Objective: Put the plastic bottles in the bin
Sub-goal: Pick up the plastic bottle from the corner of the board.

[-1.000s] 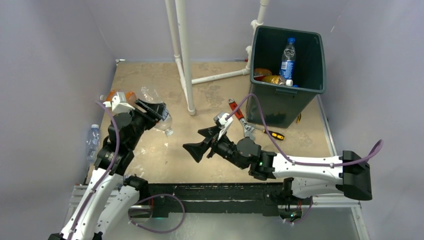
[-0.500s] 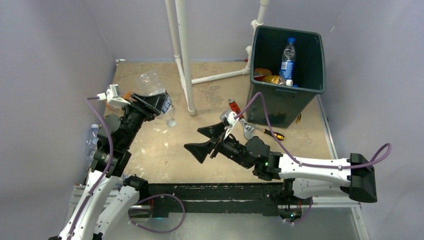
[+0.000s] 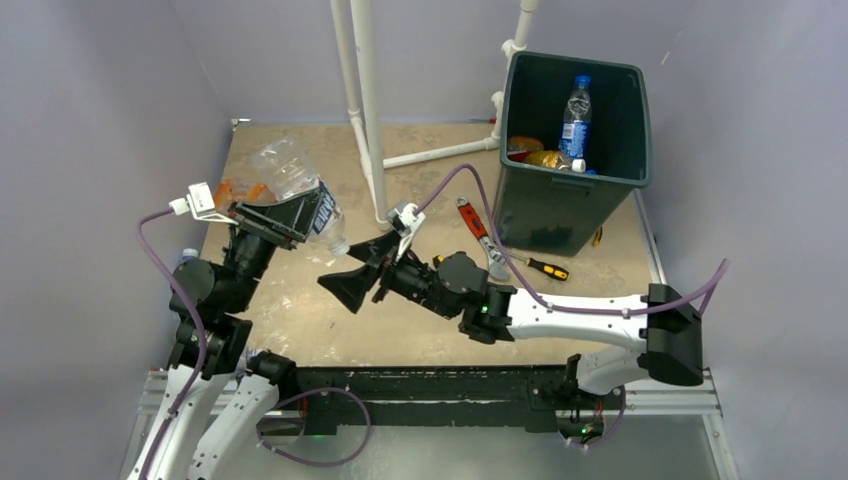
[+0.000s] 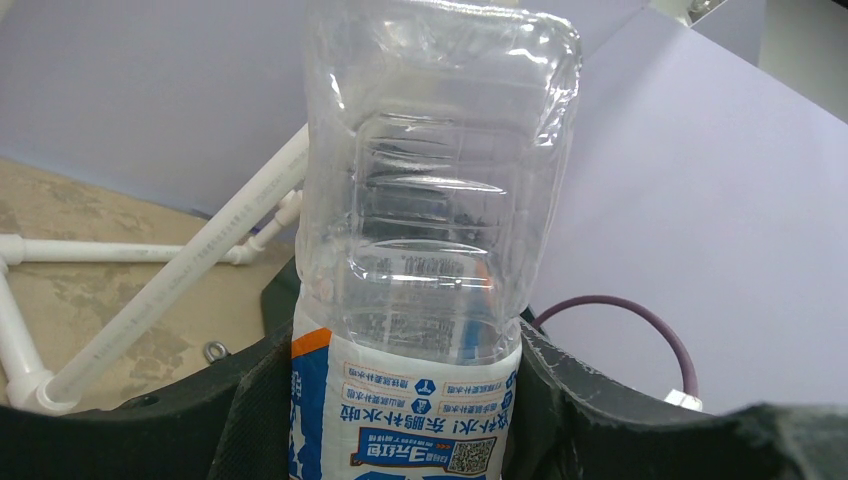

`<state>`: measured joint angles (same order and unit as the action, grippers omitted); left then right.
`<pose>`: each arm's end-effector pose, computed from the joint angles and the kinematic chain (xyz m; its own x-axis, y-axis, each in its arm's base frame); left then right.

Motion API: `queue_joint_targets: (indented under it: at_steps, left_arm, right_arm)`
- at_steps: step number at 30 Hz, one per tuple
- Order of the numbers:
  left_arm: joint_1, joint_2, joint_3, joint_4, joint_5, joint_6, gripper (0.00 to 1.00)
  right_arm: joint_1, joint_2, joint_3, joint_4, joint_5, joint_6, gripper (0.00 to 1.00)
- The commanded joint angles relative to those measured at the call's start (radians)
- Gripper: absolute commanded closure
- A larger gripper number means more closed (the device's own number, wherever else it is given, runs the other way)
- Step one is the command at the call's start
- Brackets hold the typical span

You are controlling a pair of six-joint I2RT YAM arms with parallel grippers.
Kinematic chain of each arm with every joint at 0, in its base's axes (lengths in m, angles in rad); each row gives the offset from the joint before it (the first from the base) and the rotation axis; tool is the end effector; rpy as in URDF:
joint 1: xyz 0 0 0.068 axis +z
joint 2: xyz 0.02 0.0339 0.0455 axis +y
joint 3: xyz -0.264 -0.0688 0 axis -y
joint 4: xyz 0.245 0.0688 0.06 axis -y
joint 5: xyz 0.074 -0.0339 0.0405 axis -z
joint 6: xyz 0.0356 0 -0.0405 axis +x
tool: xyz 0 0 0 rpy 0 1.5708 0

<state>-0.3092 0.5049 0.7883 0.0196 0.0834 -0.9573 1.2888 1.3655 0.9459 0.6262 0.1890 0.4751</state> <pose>0.1057 -0.0369 0.4000 -0.1462 -0.8086 -0.5698 0.4506 0.4584 -0.7661 0.0958 0.3065 0.3493 -0.3574 0.3810 -0.8527 -0.8195 0.3100 0.4820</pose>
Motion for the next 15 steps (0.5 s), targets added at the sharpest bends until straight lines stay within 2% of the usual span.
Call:
queue_joint_targets:
  at_steps: [1,5,11,13,15]
  left_arm:
    - [-0.003,-0.024,0.004,0.03,0.028,0.016,0.66]
    - [-0.002,-0.03,-0.003,0.04,0.05,-0.002,0.66]
    - [-0.003,-0.046,0.0,0.049,0.061,-0.032,0.66]
    - [-0.002,-0.046,-0.001,0.053,0.07,-0.045,0.66]
    - [-0.002,-0.046,-0.004,0.06,0.082,-0.062,0.66]
  right_arm:
    - [-0.007,0.061,0.122,0.027,-0.017,0.034,0.08]
    - [-0.018,0.076,0.127,0.062,0.01,0.048,0.17]
    - [-0.026,0.082,0.124,0.09,0.02,0.043,0.39]
    - [-0.026,0.074,0.11,0.106,0.025,0.033,0.41]
    - [-0.028,0.063,0.108,0.113,0.017,0.018,0.38]
